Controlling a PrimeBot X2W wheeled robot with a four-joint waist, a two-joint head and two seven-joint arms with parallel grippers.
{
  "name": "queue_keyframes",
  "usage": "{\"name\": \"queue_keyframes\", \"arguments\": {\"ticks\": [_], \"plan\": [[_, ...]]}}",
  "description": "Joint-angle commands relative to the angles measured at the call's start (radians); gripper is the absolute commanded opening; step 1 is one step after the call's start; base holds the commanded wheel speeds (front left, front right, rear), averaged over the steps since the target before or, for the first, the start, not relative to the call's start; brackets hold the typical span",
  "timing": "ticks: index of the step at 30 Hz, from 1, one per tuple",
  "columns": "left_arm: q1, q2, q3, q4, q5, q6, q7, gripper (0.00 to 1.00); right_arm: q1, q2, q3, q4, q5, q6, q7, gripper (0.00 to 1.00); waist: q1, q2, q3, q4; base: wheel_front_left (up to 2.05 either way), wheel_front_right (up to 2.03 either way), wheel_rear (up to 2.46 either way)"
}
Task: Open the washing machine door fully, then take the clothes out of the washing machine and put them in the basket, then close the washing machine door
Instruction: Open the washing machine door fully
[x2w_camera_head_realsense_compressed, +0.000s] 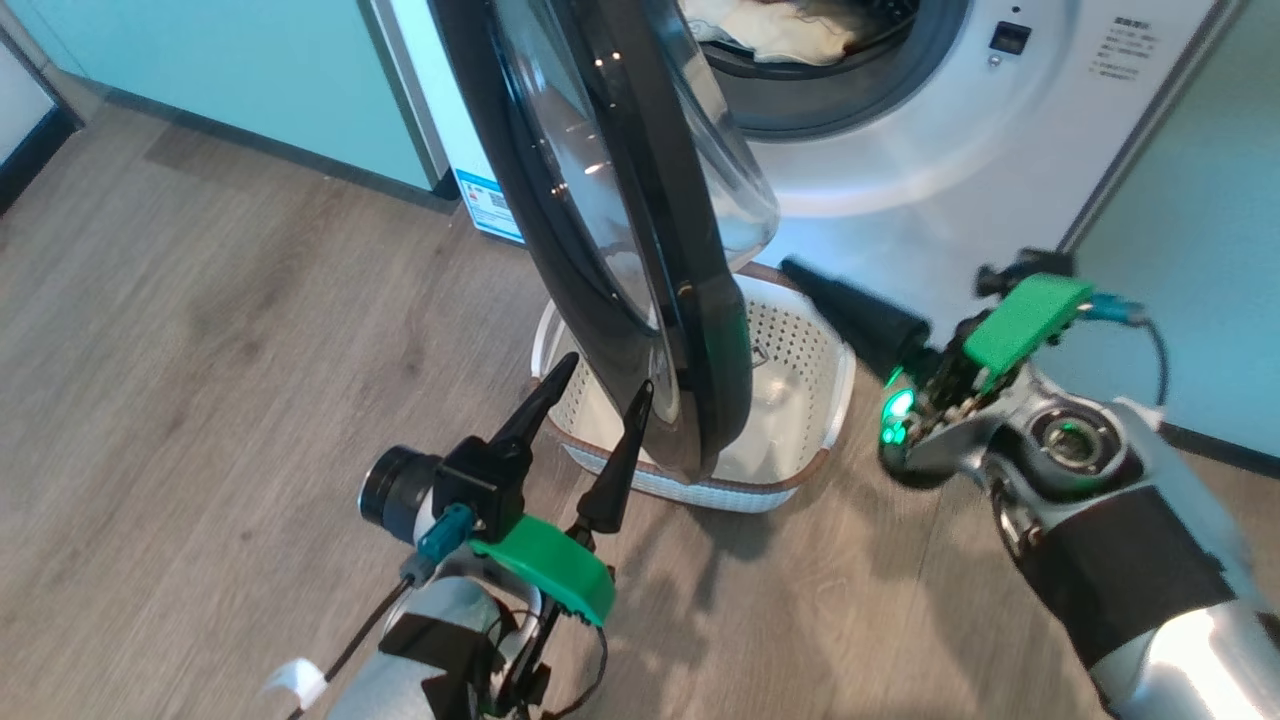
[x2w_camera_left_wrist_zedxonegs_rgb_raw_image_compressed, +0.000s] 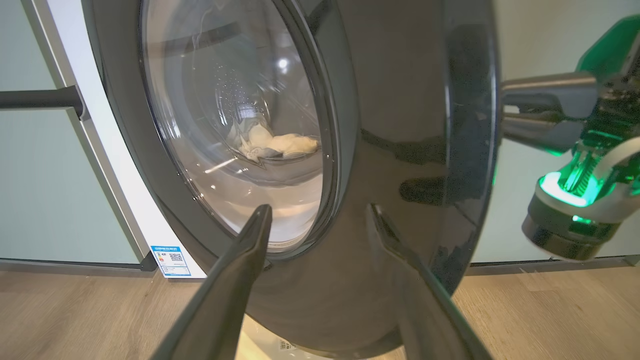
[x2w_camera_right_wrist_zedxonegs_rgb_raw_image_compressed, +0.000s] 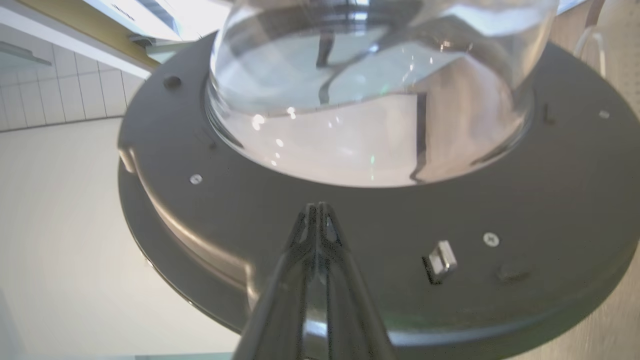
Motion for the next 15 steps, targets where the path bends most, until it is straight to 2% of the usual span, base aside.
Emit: {"name": "queue_keyframes", "arguments": {"ticks": [1, 7, 9, 10, 11, 15], "plan": [[-0.011, 0.012, 0.044, -0.031, 0.004, 0.001, -0.005, 1.00, -0.020, 0.015, -0.012, -0.044, -0.007, -0.003, -0.018, 0.00, 0.0000, -0.0001, 0.003, -0.005, 0.00, 0.00, 0.00], [-0.015, 0.012, 0.083, -0.032, 0.005, 0.007, -0.005, 1.00, -0.005, -0.001, -0.134, -0.136, -0.120, -0.003, -0.230, 0.02, 0.0000, -0.0001, 0.011, -0.038, 0.00, 0.00, 0.00], [-0.017, 0.012, 0.100, -0.030, 0.007, 0.008, -0.005, 1.00, 0.011, -0.022, -0.165, -0.167, -0.181, -0.003, -0.305, 0.49, 0.0000, -0.0001, 0.012, -0.048, 0.00, 0.00, 0.00], [-0.017, 0.012, 0.108, -0.030, 0.009, 0.007, -0.005, 1.00, 0.021, -0.028, -0.180, -0.182, -0.206, -0.003, -0.341, 0.86, 0.0000, -0.0001, 0.013, -0.054, 0.00, 0.00, 0.00], [-0.018, 0.012, 0.116, -0.029, 0.011, 0.005, -0.005, 1.00, 0.032, -0.036, -0.196, -0.197, -0.231, -0.003, -0.378, 1.00, 0.0000, -0.0001, 0.013, -0.058, 0.00, 0.00, 0.00], [-0.012, 0.012, 0.148, -0.030, 0.021, 0.000, -0.005, 1.00, 0.083, -0.088, -0.231, -0.238, -0.376, -0.003, -0.545, 1.00, 0.0000, -0.0001, 0.010, -0.079, 0.00, 0.00, 0.00]]}}
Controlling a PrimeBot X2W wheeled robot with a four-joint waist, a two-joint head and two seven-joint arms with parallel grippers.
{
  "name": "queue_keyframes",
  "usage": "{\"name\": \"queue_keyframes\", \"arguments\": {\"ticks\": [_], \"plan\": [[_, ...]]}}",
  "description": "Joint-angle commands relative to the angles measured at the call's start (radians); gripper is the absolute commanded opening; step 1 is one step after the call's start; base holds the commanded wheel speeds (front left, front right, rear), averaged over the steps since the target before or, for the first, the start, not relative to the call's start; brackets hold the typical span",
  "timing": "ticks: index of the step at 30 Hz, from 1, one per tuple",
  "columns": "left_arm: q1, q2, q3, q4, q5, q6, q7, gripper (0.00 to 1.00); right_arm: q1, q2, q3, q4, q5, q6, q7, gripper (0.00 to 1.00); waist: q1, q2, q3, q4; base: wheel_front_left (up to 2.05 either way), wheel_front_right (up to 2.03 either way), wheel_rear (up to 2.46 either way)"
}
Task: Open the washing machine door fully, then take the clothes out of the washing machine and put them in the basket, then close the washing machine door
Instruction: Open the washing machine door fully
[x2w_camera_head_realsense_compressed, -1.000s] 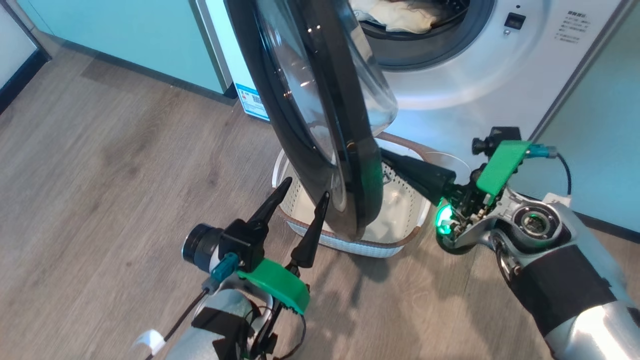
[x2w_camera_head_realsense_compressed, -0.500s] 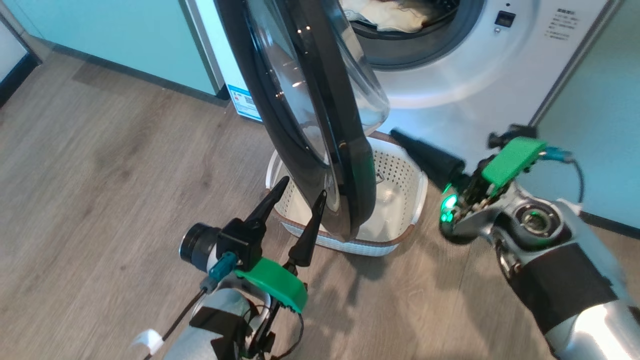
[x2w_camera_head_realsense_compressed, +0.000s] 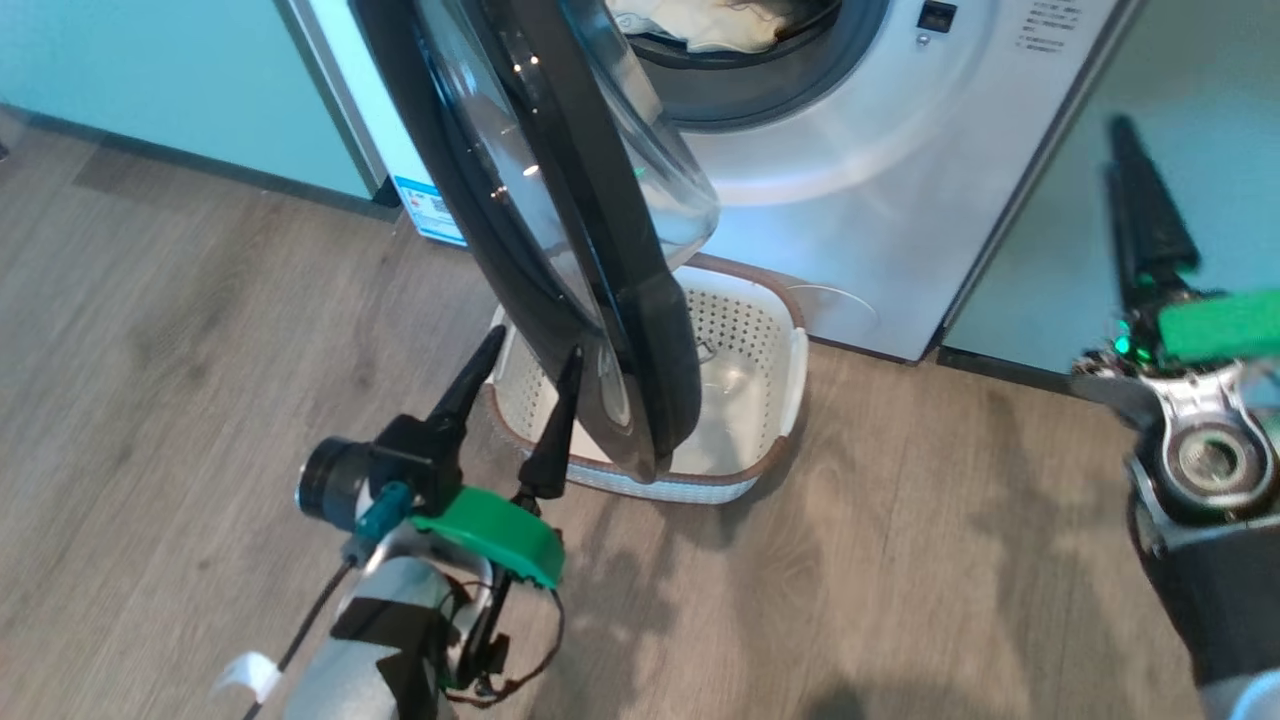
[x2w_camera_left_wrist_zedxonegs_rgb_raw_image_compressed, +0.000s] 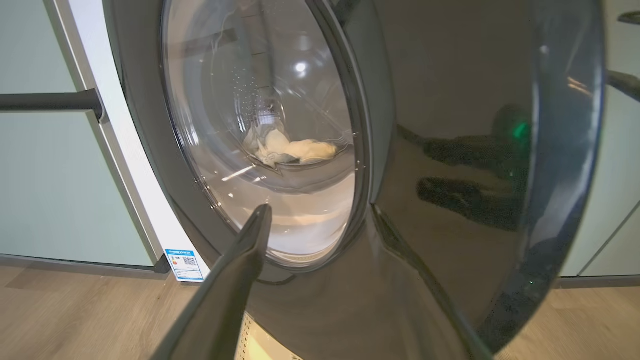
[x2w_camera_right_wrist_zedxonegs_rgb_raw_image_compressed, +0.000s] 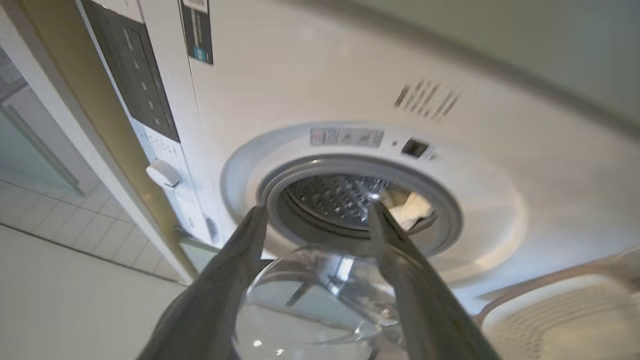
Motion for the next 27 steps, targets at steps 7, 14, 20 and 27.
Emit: {"name": "queue_keyframes", "arguments": {"ticks": [7, 14, 20, 27], "plan": [[0.010, 0.012, 0.095, -0.029, 0.028, -0.011, -0.005, 1.00, 0.127, -0.098, -0.090, -0.055, -0.431, -0.003, -0.172, 1.00, 0.0000, -0.0001, -0.018, -0.044, 0.00, 0.00, 0.00], [0.030, 0.012, 0.133, -0.032, 0.033, -0.021, -0.005, 1.00, 0.346, 0.022, -0.354, -0.236, -0.994, -0.003, -0.173, 1.00, 0.0000, -0.0001, -0.029, -0.074, 0.00, 0.00, 0.00], [0.046, 0.012, 0.160, -0.026, 0.032, -0.029, -0.005, 1.00, 0.528, 0.077, -0.407, -0.370, -1.249, -0.003, -0.173, 1.00, 0.0000, -0.0001, -0.049, -0.091, 0.00, 0.00, 0.00], [0.065, 0.012, 0.191, -0.018, 0.033, -0.037, -0.005, 1.00, 0.709, 0.096, -0.360, -0.464, -1.360, -0.003, -0.174, 1.00, 0.0000, -0.0001, -0.066, -0.106, 0.00, 0.00, 0.00]]}}
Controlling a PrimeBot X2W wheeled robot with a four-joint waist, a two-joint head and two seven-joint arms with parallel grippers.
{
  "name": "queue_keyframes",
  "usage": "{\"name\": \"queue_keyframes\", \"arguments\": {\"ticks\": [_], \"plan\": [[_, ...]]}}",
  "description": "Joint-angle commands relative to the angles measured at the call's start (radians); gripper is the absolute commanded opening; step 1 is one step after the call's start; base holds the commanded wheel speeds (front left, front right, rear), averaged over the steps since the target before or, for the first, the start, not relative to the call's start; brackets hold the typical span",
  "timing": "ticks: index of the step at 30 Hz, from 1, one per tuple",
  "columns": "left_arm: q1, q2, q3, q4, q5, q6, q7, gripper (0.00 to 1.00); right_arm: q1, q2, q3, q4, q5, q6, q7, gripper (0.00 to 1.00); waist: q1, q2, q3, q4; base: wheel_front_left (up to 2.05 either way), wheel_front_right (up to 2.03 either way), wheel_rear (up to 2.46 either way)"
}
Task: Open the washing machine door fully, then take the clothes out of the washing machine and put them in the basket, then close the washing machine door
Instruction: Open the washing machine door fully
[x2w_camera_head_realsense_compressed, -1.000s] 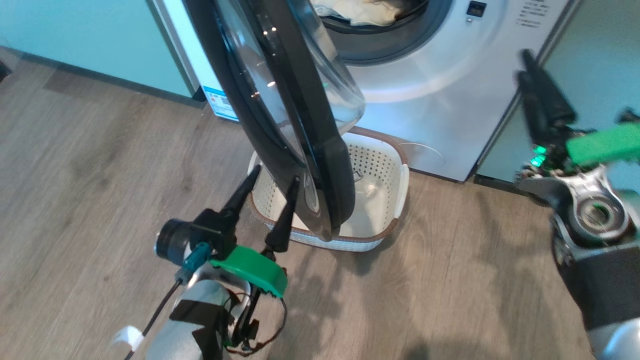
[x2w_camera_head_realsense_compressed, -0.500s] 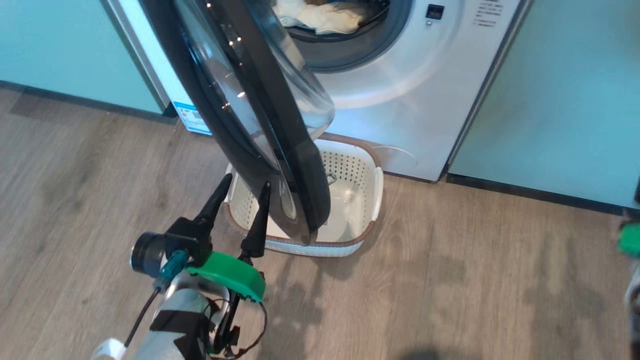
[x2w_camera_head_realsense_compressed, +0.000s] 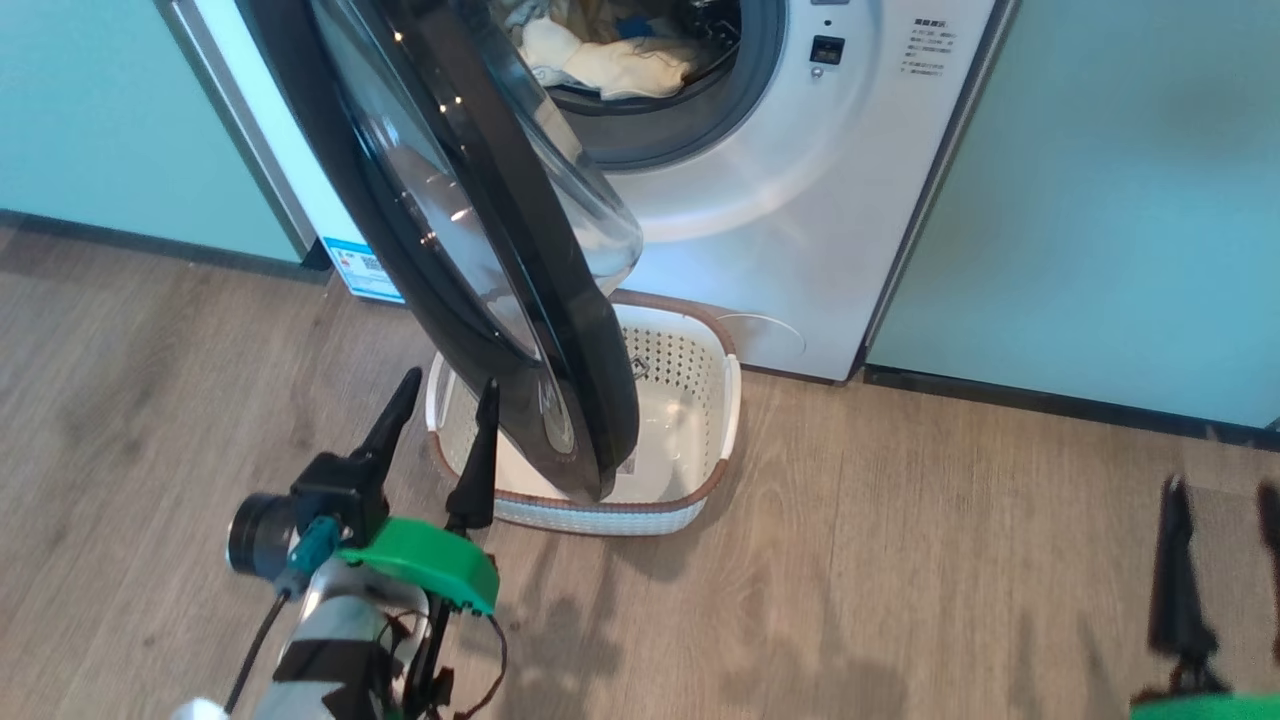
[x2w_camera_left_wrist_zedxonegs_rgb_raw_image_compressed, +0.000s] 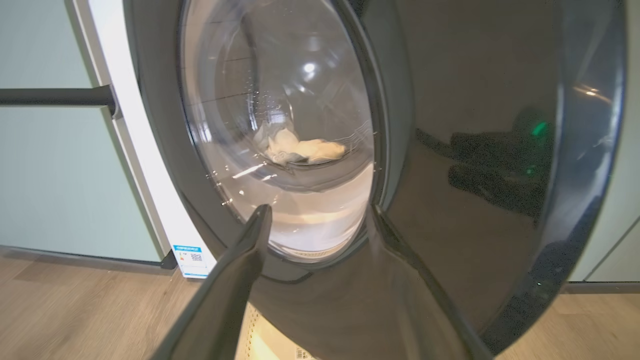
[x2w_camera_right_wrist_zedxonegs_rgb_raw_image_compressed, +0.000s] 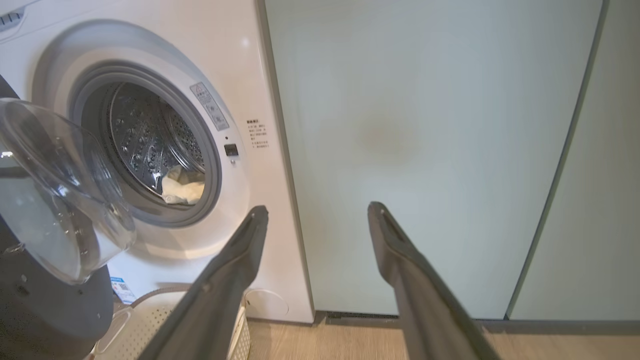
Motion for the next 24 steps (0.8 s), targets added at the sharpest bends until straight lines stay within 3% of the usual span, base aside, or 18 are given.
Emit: {"name": "queue_keyframes", "arguments": {"ticks": [1, 7, 24], "plan": [[-0.018, 0.012, 0.041, -0.030, 0.006, -0.006, -0.006, 1.00, -0.008, -0.009, 0.024, -0.034, 0.001, -0.003, -0.005, 1.00, 0.0001, -0.0001, -0.002, -0.004, 0.00, 0.00, 0.00], [-0.007, 0.012, 0.062, -0.025, 0.010, -0.010, -0.006, 1.00, 0.059, -0.009, 0.024, -0.037, 0.032, -0.003, -0.005, 1.00, 0.0001, -0.0001, -0.004, -0.023, 0.00, 0.00, 0.00], [-0.010, 0.012, 0.074, -0.003, 0.009, -0.010, -0.006, 1.00, 0.061, -0.008, 0.007, -0.040, 0.051, -0.003, -0.005, 1.00, 0.0001, -0.0001, 0.000, -0.046, 0.00, 0.00, 0.00]]}}
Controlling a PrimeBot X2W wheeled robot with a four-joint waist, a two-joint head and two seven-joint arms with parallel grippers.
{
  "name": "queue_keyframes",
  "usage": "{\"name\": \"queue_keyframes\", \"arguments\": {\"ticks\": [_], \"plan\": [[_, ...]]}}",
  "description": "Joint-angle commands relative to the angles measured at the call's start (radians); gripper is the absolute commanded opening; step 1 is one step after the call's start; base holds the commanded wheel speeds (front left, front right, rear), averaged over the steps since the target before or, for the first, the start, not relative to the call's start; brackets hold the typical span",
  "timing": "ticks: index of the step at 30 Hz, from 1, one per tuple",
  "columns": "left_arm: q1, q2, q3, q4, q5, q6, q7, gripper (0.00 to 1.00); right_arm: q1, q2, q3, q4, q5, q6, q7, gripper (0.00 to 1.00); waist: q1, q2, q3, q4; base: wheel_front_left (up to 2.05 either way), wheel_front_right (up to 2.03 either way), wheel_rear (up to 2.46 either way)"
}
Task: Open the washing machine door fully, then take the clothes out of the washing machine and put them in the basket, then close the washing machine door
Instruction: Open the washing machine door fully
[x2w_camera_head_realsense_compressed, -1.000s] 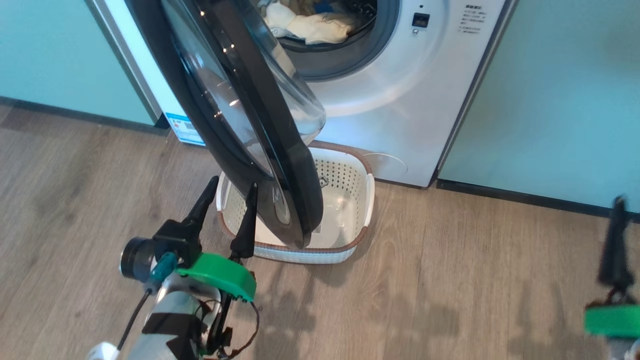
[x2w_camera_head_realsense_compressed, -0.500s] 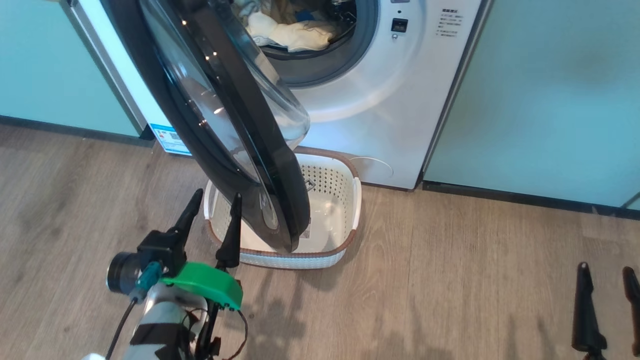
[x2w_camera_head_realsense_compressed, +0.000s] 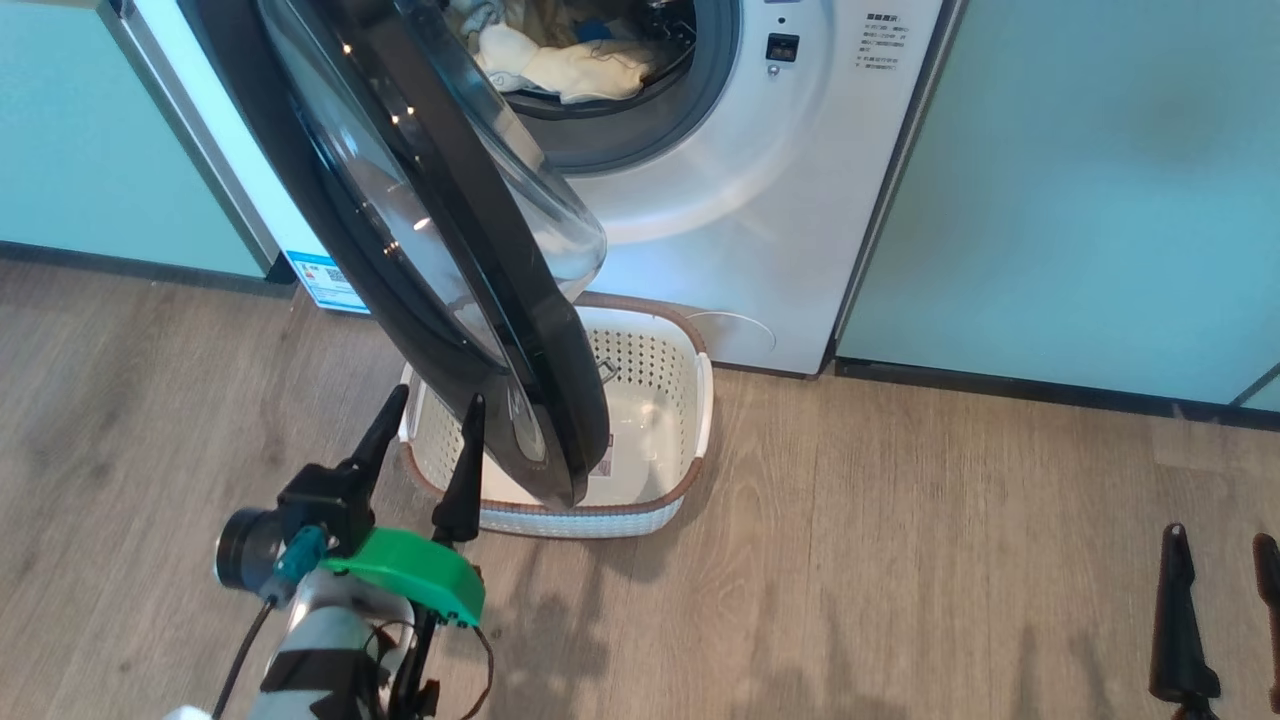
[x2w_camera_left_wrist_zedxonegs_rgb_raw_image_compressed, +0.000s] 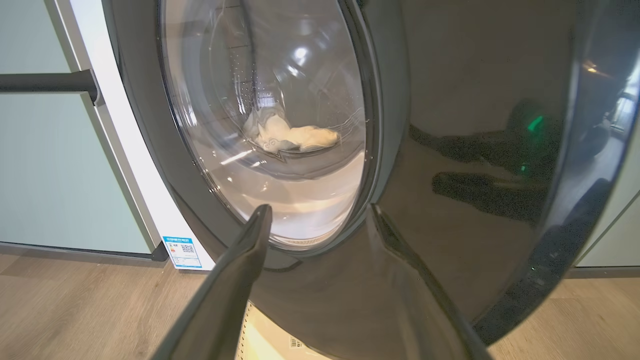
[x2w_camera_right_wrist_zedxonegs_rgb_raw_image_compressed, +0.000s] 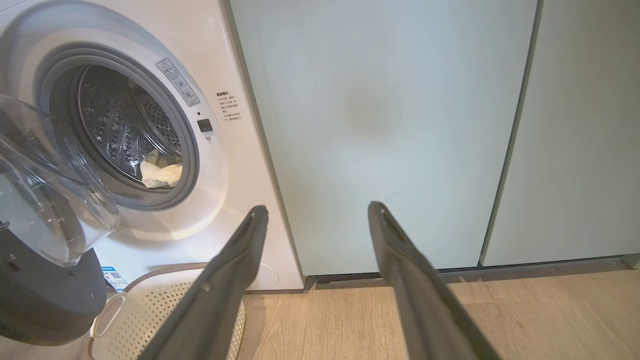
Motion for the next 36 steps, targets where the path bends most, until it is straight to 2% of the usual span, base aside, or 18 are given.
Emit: {"name": "queue_keyframes", "arguments": {"ticks": [1, 2, 3, 4, 20, 24, 29, 36], "plan": [[-0.027, 0.012, 0.039, -0.025, 0.001, -0.001, -0.006, 1.00, -0.019, -0.017, 0.013, -0.035, 0.005, -0.003, -0.005, 1.00, 0.0001, -0.0001, 0.001, -0.001, 0.00, 0.00, 0.00], [-0.027, 0.012, 0.038, -0.024, 0.001, -0.001, -0.006, 0.76, -0.020, -0.017, 0.013, -0.037, 0.003, -0.003, -0.005, 1.00, 0.0001, -0.0001, 0.001, -0.002, 0.00, 0.00, 0.00], [-0.027, 0.012, 0.038, -0.022, 0.001, 0.000, -0.006, 0.17, -0.019, -0.017, 0.011, -0.035, 0.003, -0.003, -0.005, 1.00, 0.0001, -0.0001, 0.002, -0.003, 0.00, 0.00, 0.00], [-0.027, 0.012, 0.037, -0.020, 0.001, 0.000, -0.006, 0.00, -0.020, -0.017, 0.010, -0.035, 0.005, -0.003, -0.005, 1.00, 0.0001, -0.0001, 0.002, -0.003, 0.00, 0.00, 0.00], [-0.038, 0.012, 0.039, -0.007, 0.014, -0.002, -0.006, 0.00, -0.031, -0.017, 0.005, -0.034, 0.011, -0.003, -0.005, 1.00, 0.0001, -0.0001, 0.011, -0.013, 0.00, 0.00, 0.00], [-0.054, 0.015, 0.068, -0.033, 0.026, 0.014, -0.006, 0.00, -0.033, -0.017, 0.005, -0.034, 0.012, -0.003, -0.005, 1.00, 0.0001, -0.0001, 0.014, -0.011, 0.00, 0.00, 0.00], [-0.090, 0.032, 0.138, -0.145, 0.034, 0.054, -0.006, 0.00, -0.040, -0.017, 0.003, -0.030, 0.016, -0.003, -0.005, 1.00, 0.0001, -0.0001, 0.018, -0.013, 0.00, 0.00, 0.00], [-0.175, 0.071, 0.186, -0.403, 0.073, 0.079, -0.006, 0.00, -0.044, -0.017, -0.005, -0.023, 0.020, -0.003, -0.005, 1.00, 0.0001, -0.0001, 0.015, -0.009, 0.00, 0.00, 0.00]]}}
